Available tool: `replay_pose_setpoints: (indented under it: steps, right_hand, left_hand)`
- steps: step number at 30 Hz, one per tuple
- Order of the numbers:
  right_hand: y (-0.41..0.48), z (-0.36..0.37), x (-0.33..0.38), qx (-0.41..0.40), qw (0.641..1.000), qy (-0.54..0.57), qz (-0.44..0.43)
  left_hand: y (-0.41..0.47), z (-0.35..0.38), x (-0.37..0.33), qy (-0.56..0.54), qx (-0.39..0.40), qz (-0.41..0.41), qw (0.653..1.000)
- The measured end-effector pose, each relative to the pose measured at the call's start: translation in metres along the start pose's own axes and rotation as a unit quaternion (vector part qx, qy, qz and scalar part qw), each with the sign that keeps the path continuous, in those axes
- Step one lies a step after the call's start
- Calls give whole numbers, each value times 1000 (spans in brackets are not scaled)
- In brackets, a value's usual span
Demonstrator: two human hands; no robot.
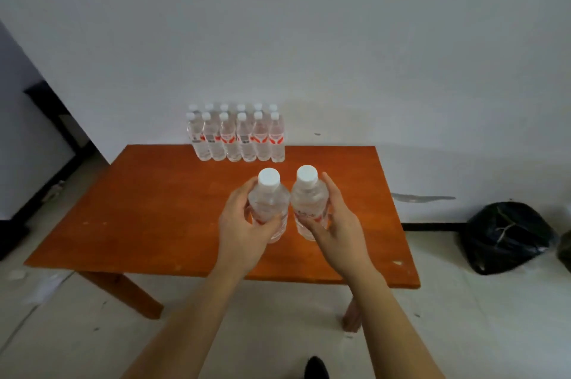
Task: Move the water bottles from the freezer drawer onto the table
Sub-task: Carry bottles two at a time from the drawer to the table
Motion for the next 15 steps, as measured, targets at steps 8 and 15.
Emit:
replay_pose_setpoints:
  steps: [8,15]
  right_hand:
    - [150,35,-33,39,999,28,-4]
    - [223,108,-57,104,994,38,25]
  left_hand:
    - [132,8,36,87,-38,-18,995]
    - [207,-3,98,89,2,-45,995]
Point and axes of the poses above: each hand's wrist, its own y-axis towards the middle knuckle, its own z-axis out of the palm, x = y × z, the point moved 2 cm from there along y, towards the middle knuckle, and after that the axes turned 10 degrees about y, right-handed, at the moved point
